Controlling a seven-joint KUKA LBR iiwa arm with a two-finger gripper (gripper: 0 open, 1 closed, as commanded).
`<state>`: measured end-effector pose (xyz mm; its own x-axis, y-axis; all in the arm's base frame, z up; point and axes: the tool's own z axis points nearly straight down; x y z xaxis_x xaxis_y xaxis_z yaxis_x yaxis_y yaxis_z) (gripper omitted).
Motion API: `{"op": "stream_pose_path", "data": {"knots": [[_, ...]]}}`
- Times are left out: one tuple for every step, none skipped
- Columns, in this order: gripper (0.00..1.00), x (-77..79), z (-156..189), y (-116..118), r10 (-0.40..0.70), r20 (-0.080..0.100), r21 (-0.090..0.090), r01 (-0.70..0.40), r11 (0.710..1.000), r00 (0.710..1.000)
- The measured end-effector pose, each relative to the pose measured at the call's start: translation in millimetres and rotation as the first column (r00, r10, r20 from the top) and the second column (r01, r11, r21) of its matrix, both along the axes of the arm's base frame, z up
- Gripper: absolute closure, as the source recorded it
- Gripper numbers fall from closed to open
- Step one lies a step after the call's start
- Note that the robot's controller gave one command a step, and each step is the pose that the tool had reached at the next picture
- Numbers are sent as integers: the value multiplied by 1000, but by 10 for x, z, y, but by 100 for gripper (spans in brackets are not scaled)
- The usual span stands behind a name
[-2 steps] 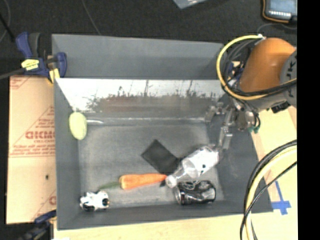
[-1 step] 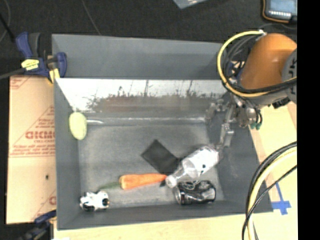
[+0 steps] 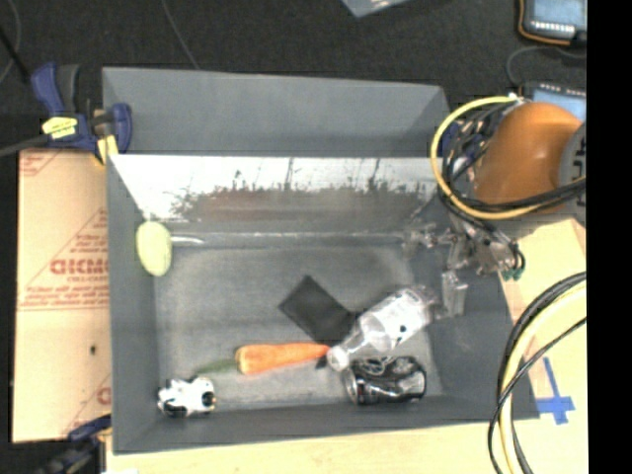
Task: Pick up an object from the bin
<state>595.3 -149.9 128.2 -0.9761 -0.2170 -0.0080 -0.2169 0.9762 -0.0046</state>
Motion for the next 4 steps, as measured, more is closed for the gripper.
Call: {"op": "stream_pose_path", "data": {"knots": [[0,-137,-335,49,121,-6,0,-121,993,993],[100,-161,-544,23,206,6,-5,-206,979,979],[100,-160,-544,24,207,6,-5,-207,978,978],[100,-136,521,-100,218,10,-7,-218,976,976]]}}
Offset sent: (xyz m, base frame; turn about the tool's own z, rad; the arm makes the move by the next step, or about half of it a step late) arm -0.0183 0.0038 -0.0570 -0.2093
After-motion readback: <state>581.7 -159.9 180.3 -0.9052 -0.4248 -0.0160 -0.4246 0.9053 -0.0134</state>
